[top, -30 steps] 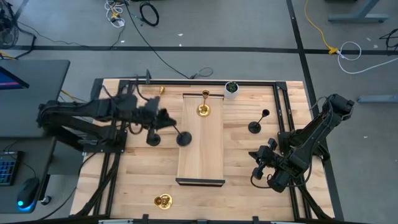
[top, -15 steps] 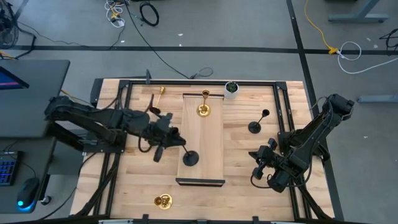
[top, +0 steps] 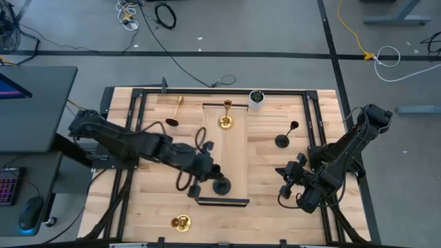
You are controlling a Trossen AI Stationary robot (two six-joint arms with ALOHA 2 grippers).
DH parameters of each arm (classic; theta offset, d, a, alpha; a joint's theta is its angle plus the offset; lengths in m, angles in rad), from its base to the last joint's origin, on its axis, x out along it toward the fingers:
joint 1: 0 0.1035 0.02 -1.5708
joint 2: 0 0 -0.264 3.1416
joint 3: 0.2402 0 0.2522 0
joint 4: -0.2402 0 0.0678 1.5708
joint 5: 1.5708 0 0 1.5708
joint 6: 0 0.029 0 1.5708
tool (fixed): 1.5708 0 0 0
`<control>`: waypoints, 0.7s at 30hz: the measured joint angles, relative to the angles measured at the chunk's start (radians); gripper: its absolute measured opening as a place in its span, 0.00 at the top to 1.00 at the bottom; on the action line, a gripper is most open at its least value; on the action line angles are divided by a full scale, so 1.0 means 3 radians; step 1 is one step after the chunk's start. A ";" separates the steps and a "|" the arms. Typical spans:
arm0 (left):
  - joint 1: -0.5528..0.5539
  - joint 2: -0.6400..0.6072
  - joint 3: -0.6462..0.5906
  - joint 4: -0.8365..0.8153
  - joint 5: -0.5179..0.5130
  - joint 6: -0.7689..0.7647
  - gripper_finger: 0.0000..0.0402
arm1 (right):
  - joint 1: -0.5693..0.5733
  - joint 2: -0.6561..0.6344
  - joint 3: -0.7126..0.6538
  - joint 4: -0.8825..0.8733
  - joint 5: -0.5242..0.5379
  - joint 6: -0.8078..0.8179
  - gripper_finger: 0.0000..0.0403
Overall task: Pick & Place candle stick holders
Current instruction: Put the top left black candle holder on the shelf
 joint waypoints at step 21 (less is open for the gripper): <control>-0.0011 0.0213 0.0203 -0.0139 0.0011 -0.0026 0.97 | 0.0001 0.0000 0.0000 0.0050 0.0001 -0.0055 1.00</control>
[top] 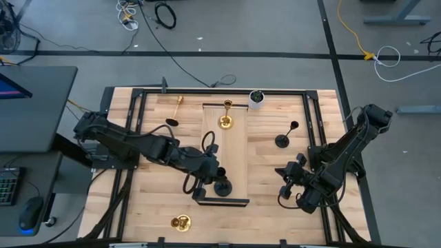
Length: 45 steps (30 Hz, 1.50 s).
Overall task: Pick & Place candle stick holders
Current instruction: Put the top left black candle holder on the shelf
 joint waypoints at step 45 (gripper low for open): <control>0.0003 0.0050 -0.0003 0.0163 -0.0036 0.0055 0.65 | 0.0000 0.0000 0.0000 0.0049 0.0000 -0.0017 1.00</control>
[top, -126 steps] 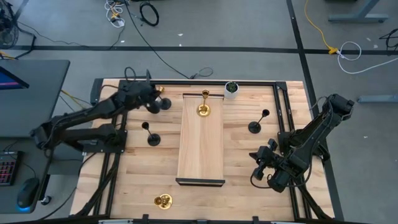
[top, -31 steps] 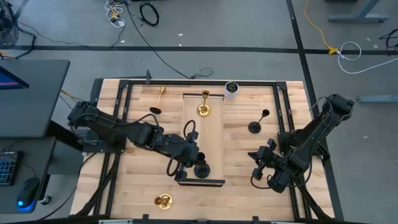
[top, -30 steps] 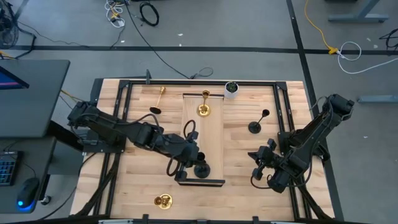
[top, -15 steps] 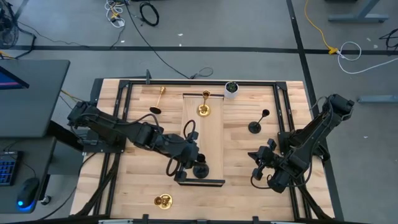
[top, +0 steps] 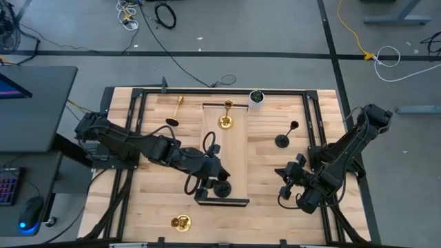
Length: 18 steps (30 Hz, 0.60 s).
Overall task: Pick & Place candle stick holders
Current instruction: Put the top left black candle holder on the shelf
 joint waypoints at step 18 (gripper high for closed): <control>0.0000 -0.0007 -0.0001 -0.0059 -0.0001 0.0038 0.47 | 0.0000 0.0000 0.0000 0.0059 0.0001 -0.0077 1.00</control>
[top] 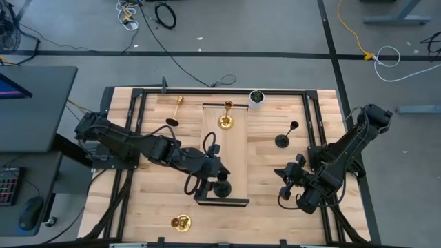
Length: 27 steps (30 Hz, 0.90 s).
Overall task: Pick & Place candle stick holders
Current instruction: Put the top left black candle holder on the shelf, then put the top golden candle holder aligned with the golden candle holder on the shelf
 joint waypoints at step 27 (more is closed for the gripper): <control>0.0290 -0.0813 0.0001 -0.2290 -0.1884 -0.0968 0.46 | -0.0001 0.0001 0.0000 0.0027 0.0000 -0.0012 1.00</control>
